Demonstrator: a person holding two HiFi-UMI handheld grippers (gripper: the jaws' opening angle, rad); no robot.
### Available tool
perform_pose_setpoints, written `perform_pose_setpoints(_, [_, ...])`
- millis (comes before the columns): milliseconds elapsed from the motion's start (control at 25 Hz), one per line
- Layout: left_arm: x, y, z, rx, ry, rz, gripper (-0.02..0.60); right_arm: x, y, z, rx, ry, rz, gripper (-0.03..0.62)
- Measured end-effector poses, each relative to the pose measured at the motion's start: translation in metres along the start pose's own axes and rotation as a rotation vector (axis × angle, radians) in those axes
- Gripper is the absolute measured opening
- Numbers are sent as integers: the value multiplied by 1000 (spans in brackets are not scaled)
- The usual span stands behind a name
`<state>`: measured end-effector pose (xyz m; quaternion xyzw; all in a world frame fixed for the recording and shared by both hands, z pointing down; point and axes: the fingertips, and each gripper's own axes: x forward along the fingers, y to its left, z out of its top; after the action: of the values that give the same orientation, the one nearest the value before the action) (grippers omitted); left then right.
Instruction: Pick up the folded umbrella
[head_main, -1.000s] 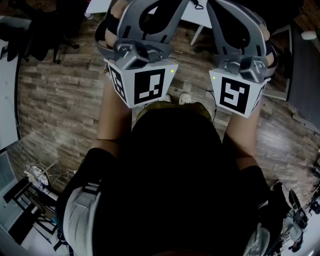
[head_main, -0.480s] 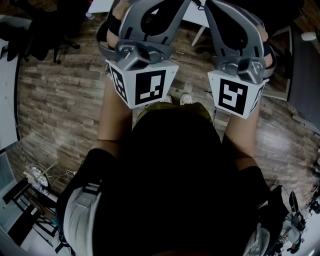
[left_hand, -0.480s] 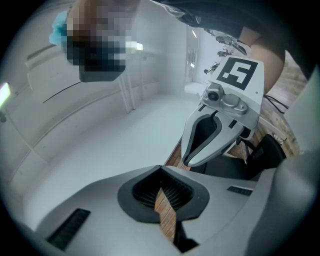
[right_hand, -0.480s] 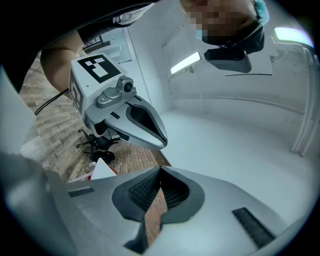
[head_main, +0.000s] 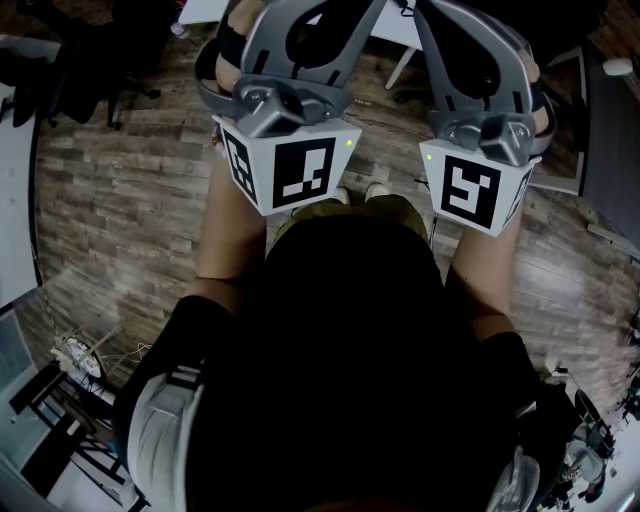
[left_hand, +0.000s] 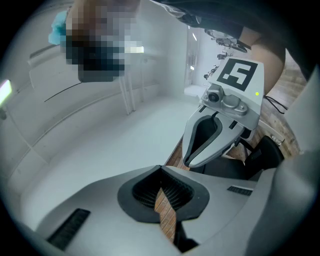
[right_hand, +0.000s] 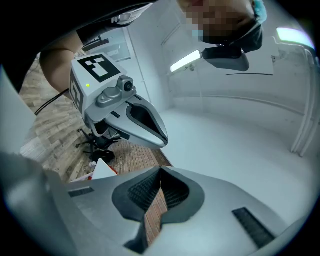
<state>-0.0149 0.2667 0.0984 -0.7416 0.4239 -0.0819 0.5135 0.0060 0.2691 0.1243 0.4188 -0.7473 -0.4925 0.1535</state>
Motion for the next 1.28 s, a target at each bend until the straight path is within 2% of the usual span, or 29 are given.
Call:
perform_pose_setpoints(280, [-9,4,-7,-23,-18,4,14,2,9,4,6,3,-6,29])
perform_pose_setpoints(560, [-5,5,-16,-25,-15,2,14,11,13,2,70,-8,13,30])
perform_pose_setpoints(800, [10,1,-32,-30,-7,1,12,27,14,-16,68,-10,25,31])
perform_pose_setpoints(1280, [70,0,-80,-24,41,-9,12,78,-1,-73,147,-44,60,31])
